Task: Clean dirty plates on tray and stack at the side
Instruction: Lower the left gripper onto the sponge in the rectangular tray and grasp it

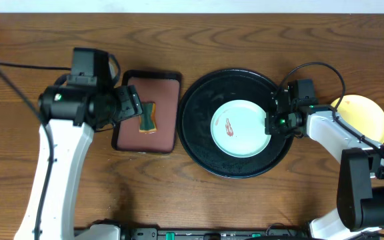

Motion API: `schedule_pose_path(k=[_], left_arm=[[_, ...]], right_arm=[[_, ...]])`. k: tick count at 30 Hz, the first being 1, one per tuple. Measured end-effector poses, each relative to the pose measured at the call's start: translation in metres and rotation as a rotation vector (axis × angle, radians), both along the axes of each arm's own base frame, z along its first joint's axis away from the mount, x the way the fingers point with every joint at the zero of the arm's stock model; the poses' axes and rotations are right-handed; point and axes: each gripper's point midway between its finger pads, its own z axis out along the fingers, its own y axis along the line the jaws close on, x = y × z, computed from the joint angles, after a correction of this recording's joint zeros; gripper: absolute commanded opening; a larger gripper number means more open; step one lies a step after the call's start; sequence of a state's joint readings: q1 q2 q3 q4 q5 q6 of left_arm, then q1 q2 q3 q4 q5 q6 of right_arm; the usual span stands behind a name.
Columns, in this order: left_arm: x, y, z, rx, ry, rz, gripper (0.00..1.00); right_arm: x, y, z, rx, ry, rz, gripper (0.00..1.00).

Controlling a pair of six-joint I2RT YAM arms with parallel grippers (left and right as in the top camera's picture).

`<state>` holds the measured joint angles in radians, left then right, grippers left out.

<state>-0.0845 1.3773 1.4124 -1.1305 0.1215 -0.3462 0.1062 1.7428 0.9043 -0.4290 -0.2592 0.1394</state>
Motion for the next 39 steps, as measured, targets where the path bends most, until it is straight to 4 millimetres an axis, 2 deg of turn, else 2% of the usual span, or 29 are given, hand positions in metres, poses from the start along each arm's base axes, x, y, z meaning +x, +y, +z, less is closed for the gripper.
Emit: schedule_pose_path(k=[4,6,7,8,10,11,13,18,20,21,29,33,35,38,39], left_arm=[[0.01,-0.002,-0.028,0.007,0.094,-0.002,0.79],[0.016,-0.003,-0.055,0.015,0.174,-0.006,0.77],[0.018,-0.005,-0.066,0.019,0.206,-0.01,0.68],[0.021,-0.009,-0.089,0.026,0.267,-0.022,0.56],[0.025,-0.014,-0.115,0.036,0.329,-0.034,0.3],[0.029,-0.018,-0.139,0.047,0.377,-0.047,0.29],[0.027,-0.02,-0.163,0.058,0.435,-0.055,0.29],[0.02,-0.02,-0.201,0.071,0.541,-0.058,0.3],[0.02,-0.02,-0.21,0.073,0.558,-0.058,0.08],[0.02,-0.021,-0.215,0.069,0.568,-0.063,0.08],[0.019,-0.024,-0.213,0.063,0.585,-0.071,0.08],[0.018,-0.022,-0.2,0.07,0.567,-0.067,0.45],[0.025,-0.022,-0.184,0.069,0.507,-0.068,0.5],[0.045,-0.02,-0.148,0.077,0.341,-0.069,0.51],[0.048,-0.019,-0.144,0.083,0.319,-0.067,0.51]], right_arm=[[0.0,0.0,0.0,0.005,0.003,-0.007,0.01],[0.0,0.001,0.0,0.006,0.004,-0.008,0.01],[0.0,0.001,0.0,0.006,0.004,-0.008,0.01],[0.0,0.001,0.0,0.008,0.004,-0.008,0.01],[0.0,0.001,0.0,0.008,0.005,-0.007,0.01],[0.0,0.001,0.0,0.009,0.004,-0.007,0.01],[0.0,0.001,0.0,0.009,0.004,-0.007,0.01],[0.0,0.001,0.0,0.009,0.004,-0.007,0.01],[0.0,0.001,0.0,0.009,0.004,-0.007,0.01],[0.0,0.001,0.0,0.009,0.004,-0.007,0.01],[0.0,0.001,0.0,0.01,0.005,-0.007,0.01],[0.0,0.001,0.0,0.01,0.005,-0.007,0.01],[0.0,0.001,0.0,0.01,0.005,-0.007,0.01],[0.0,0.001,0.0,0.01,0.005,-0.007,0.01],[0.0,0.001,0.0,0.01,0.005,-0.007,0.01]])
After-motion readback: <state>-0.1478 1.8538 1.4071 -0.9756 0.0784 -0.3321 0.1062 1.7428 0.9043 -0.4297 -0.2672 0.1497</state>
